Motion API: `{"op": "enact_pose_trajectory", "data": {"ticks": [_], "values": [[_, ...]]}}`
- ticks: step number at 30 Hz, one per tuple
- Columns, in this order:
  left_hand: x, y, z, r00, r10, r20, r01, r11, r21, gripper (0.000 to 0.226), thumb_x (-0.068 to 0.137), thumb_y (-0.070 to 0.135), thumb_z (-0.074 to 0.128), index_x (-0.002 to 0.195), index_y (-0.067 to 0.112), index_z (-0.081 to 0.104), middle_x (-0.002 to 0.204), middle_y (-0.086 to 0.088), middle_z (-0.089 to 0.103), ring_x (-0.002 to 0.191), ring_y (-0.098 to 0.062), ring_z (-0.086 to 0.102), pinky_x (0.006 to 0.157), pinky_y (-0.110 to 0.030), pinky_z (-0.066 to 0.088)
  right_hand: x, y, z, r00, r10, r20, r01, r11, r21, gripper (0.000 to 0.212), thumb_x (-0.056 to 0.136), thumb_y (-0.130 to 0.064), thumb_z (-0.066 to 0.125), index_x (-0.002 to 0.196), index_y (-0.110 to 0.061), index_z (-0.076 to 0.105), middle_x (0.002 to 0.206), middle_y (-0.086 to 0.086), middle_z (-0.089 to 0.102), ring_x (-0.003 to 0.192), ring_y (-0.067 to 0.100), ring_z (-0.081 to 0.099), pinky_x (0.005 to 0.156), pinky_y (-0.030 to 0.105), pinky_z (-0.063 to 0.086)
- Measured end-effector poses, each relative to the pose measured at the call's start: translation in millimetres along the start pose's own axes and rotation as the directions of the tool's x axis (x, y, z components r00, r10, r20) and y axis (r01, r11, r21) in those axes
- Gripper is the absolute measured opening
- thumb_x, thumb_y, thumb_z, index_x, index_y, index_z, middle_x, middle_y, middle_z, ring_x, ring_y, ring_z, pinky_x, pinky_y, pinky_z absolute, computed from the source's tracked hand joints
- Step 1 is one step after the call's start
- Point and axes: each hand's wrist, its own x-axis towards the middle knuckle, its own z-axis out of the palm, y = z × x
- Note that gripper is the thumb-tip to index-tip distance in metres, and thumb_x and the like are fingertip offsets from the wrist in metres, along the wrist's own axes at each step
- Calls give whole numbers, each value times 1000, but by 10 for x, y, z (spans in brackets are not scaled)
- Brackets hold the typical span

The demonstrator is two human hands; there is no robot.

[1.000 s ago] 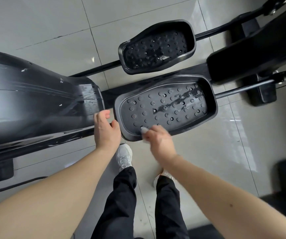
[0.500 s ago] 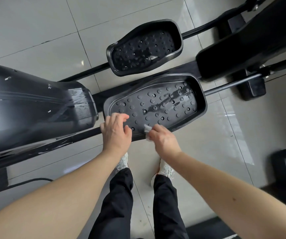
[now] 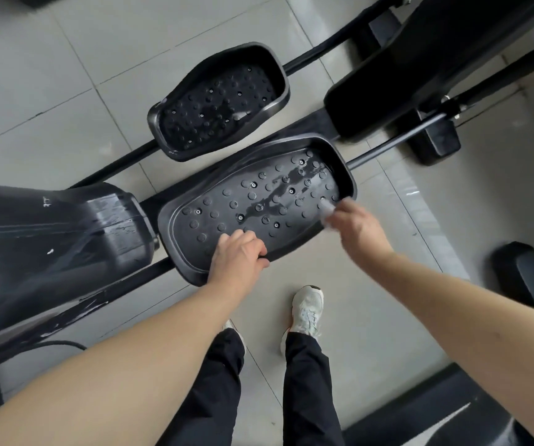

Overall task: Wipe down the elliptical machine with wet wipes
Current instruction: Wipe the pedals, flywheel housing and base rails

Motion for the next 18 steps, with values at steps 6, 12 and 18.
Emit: {"op": "enact_pose_trajectory", "data": {"ticks": [6, 12, 18], "values": [[56, 2, 50, 995, 98, -18, -99, 994, -36, 17, 82, 20, 83, 81, 16, 66, 84, 4, 58, 85, -25, 57, 78, -41, 39, 6, -143, 27, 858, 500, -122, -416, 814, 406, 15, 89, -1, 68, 93, -9, 80, 91, 3, 65, 82, 19, 60, 74, 17, 40], [69, -31, 270, 982, 155, -107, -168, 978, -122, 16, 83, 15, 72, 81, 14, 56, 86, 4, 55, 83, -26, 51, 72, -42, 39, -75, -377, 258, 677, 721, -149, -475, 583, 659, 13, 91, -4, 68, 94, -12, 78, 91, -9, 57, 88, 12, 59, 78, 7, 39], [183, 121, 382, 983, 122, -139, -144, 976, -165, 11, 82, 17, 68, 81, 14, 56, 87, 4, 57, 82, -24, 48, 75, -42, 40, -11, -192, 239, 665, 725, -181, -449, 581, 678, 14, 90, -2, 68, 93, -11, 77, 93, -5, 57, 87, 12, 59, 79, 6, 39]]}}
